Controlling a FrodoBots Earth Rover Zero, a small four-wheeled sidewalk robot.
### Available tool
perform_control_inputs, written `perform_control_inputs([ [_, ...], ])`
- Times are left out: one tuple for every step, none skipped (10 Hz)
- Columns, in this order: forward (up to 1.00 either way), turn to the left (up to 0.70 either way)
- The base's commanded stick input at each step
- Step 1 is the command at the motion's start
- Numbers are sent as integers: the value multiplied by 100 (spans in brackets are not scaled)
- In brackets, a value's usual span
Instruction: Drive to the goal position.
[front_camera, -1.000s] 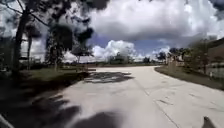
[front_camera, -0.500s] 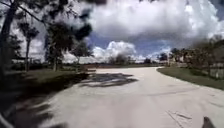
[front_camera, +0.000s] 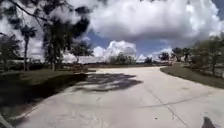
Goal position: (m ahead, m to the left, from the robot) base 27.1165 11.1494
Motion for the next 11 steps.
perform_control_inputs([
  [85,0],
  [85,0],
  [85,0],
  [85,0],
  [85,-13],
  [85,-34],
  [85,-34],
  [85,-34],
  [85,0],
  [85,0],
  [85,0],
])
